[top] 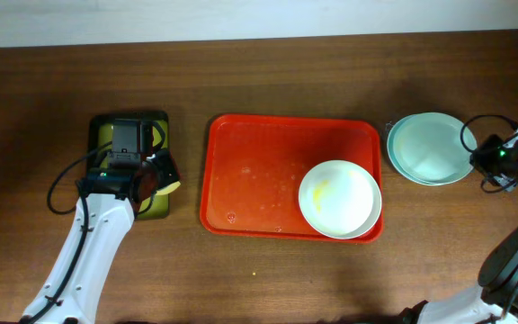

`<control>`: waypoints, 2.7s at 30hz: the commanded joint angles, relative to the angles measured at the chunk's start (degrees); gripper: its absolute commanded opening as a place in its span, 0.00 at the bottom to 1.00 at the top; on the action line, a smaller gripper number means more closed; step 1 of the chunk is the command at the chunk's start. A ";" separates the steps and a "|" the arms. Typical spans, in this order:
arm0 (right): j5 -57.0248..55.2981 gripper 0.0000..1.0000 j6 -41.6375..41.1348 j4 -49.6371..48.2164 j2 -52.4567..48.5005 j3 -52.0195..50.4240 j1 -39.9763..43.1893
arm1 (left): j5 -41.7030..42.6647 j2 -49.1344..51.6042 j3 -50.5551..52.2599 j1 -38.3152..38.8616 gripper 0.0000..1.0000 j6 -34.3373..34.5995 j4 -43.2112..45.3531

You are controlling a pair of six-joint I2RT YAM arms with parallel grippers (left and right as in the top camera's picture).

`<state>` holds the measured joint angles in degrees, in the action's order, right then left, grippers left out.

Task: Clean dirty plates on tray and stack at the side
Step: 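Lift the light green plate with the right gripper and stack it on the blue plate, then grip the white plate rim with the right gripper and drag it left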

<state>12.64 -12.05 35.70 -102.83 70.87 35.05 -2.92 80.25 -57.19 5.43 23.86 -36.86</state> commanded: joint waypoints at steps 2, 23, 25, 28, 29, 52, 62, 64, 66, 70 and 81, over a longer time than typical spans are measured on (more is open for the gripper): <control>3.21 0.18 -0.22 2.43 1.27 0.39 -3.21 | 0.61 -0.72 0.09 -0.24 0.00 0.52 0.13; 3.98 0.12 -4.33 18.21 17.33 0.48 -17.38 | 0.63 -0.72 0.09 -0.22 0.00 0.52 0.00; 4.94 0.18 -4.94 19.15 17.25 0.48 -26.58 | 0.63 -0.72 0.09 -0.22 0.00 0.52 -0.09; -0.61 0.52 -9.38 17.20 17.18 0.48 -38.77 | 0.63 -0.72 0.09 -0.22 0.00 0.52 -0.33; -6.19 0.98 -13.00 17.73 17.18 0.48 -42.18 | 0.61 -0.72 0.09 -0.24 0.00 0.52 -1.05; -20.39 0.69 -27.93 28.04 7.08 -3.10 -48.65 | 0.61 -0.72 0.09 -0.24 0.00 0.50 -0.96; -12.63 0.53 -24.39 21.57 6.93 -11.78 -41.07 | 0.61 -0.72 0.09 -0.24 0.00 0.50 -0.92; -12.17 0.53 -24.41 20.52 6.93 -13.55 -41.07 | 0.61 -0.72 0.09 -0.24 0.00 0.50 -0.94; -11.52 0.51 -24.41 18.12 6.93 -15.63 -41.07 | 0.61 -0.72 0.09 -0.24 0.00 0.50 -0.94; -11.30 0.48 -24.39 17.46 6.91 -16.24 -41.07 | 0.63 -0.72 0.09 -0.24 0.00 0.50 -0.96; -6.49 0.42 -18.40 12.55 5.88 -14.40 -45.79 | 0.61 -0.72 0.09 -0.24 0.00 0.50 -0.96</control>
<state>7.60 -30.83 46.74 -96.75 54.89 -11.16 -2.74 80.25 -57.19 5.43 23.86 -37.98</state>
